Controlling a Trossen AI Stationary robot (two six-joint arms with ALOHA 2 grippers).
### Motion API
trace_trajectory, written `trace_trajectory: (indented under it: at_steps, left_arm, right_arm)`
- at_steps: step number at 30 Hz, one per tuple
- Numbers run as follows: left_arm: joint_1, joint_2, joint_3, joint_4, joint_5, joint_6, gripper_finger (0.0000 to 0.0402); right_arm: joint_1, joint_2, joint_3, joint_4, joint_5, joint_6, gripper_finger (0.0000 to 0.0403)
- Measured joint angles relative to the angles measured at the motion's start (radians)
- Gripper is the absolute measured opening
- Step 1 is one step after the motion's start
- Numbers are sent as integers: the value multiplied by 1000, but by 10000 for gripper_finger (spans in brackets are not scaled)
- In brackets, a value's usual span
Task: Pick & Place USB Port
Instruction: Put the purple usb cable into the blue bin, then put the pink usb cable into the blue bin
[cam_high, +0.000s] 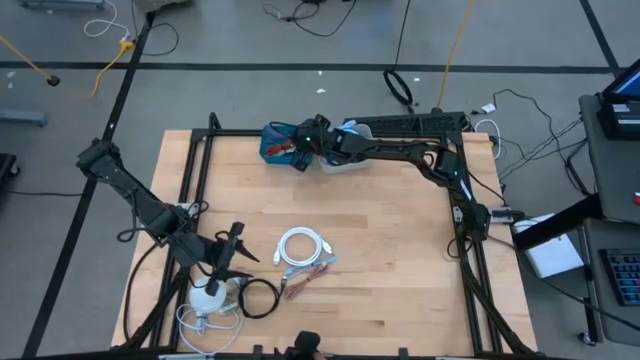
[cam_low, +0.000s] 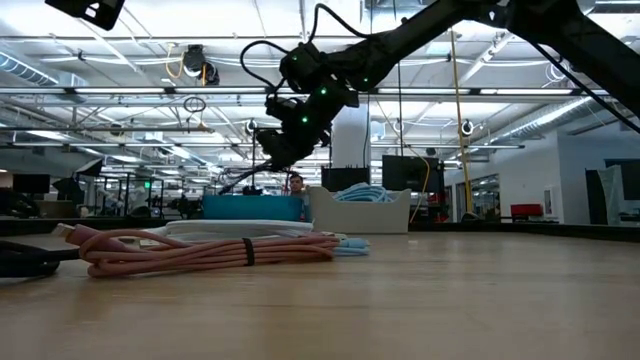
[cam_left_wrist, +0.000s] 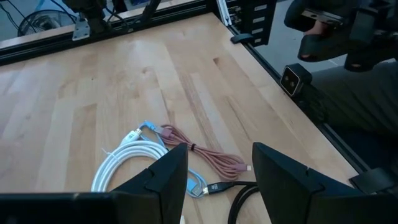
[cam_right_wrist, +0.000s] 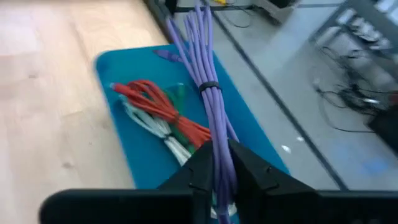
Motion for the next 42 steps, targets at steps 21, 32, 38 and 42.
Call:
trace_trajectory:
  at_steps: [21, 32, 38, 42]
  left_arm:
    - [-12, 0, -1, -31, -1, -39, 184]
    - [-59, 0, -1, -6, -47, -48, 184]
    - [-60, 0, -1, -7, -46, -49, 184]
    - [-60, 0, -1, -7, -45, -44, 184]
  right_arm:
    - [232, -67, 0, -201, -13, 21, 176]
    - [598, -120, -19, -387, 10, 130, 173]
    - [751, -118, -121, -329, 6, 184, 173]
    - [796, -113, -249, -246, 21, 217, 173]
